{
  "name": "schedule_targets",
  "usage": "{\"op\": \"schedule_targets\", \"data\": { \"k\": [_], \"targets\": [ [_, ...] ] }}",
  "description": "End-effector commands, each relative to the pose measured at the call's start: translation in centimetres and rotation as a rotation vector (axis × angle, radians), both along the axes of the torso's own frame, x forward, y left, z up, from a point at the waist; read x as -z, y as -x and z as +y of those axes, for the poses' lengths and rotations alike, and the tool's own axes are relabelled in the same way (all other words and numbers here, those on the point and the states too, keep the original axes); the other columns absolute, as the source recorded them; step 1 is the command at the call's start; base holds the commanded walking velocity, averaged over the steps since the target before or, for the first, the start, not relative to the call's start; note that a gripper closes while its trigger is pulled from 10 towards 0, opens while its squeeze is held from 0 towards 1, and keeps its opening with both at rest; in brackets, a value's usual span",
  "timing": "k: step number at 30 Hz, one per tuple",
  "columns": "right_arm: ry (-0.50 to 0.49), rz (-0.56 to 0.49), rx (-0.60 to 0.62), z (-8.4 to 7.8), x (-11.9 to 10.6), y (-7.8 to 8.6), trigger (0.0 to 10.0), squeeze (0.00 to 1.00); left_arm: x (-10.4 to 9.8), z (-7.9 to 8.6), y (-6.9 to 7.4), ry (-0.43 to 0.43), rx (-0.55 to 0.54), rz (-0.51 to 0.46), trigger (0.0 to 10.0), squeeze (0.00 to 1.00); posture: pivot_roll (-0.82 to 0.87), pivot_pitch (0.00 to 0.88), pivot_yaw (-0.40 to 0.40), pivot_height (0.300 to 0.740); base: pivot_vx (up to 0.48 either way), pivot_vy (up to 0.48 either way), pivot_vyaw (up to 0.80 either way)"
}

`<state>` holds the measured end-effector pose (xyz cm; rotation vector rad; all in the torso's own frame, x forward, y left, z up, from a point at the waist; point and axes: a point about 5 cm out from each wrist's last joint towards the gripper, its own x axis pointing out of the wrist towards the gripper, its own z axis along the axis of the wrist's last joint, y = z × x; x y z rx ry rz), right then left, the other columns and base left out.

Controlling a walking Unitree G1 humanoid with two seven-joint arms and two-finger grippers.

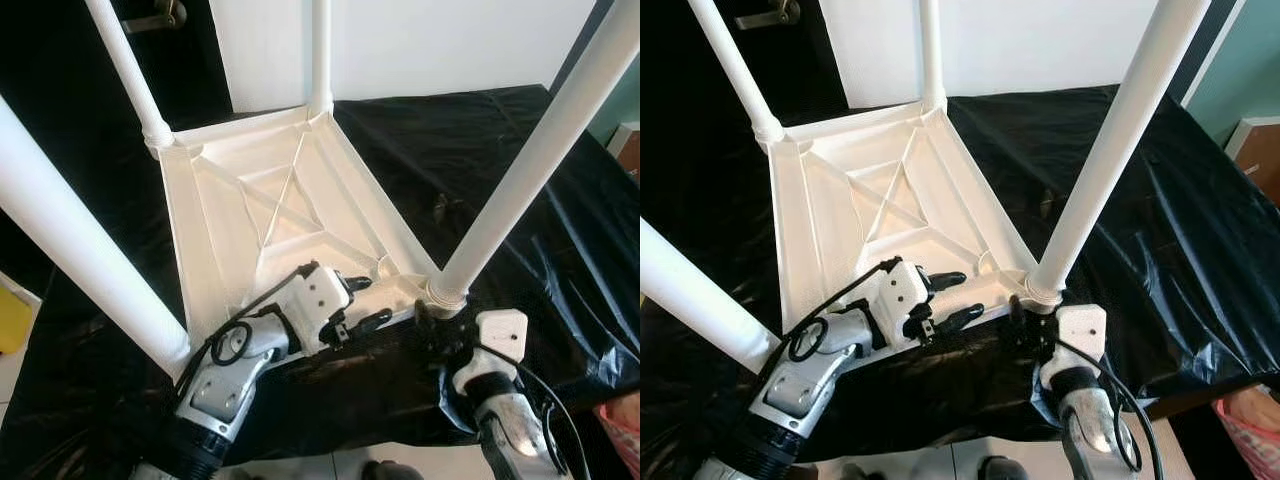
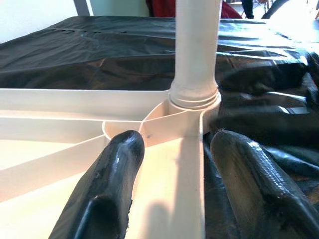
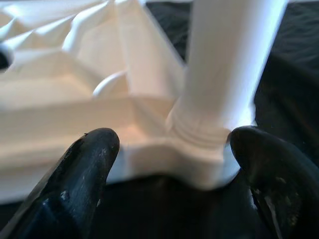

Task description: Building children table

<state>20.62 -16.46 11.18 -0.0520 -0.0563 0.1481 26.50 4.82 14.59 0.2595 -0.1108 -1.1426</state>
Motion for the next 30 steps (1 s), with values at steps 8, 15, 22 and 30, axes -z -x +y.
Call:
{"op": "schedule_targets", "data": {
  "k": [8, 15, 22, 30],
  "targets": [
    [-0.057, 0.017, -0.213, 2.1, 0.3, 0.1, 10.0, 0.00, -0.4, 0.1, 1.1, 0.001, 0.032, 0.016, 10.0, 0.00, -0.15, 0.137, 0.037, 0.740, 0.000, 0.000, 0.00],
    [-0.065, -0.015, -0.286, 2.6, -0.3, -1.8, 10.0, 0.00, -0.7, 0.1, 2.5, 0.009, 0.087, 0.067, 10.0, 0.00, -0.13, 0.138, 0.036, 0.740, 0.000, 0.000, 0.00],
    [-0.076, -0.074, -0.203, 1.8, -1.0, -4.2, 10.0, 0.00, -0.8, 1.2, 2.9, -0.025, 0.119, 0.084, 10.0, 0.00, -0.11, 0.128, 0.032, 0.740, 0.000, 0.000, 0.00],
    [-0.075, -0.098, -0.117, 0.7, -1.2, -4.9, 10.0, 0.00, -0.8, 2.0, 2.1, -0.077, 0.127, 0.063, 10.0, 0.00, -0.12, 0.120, 0.037, 0.740, 0.000, 0.000, 0.00]
  ]
}}
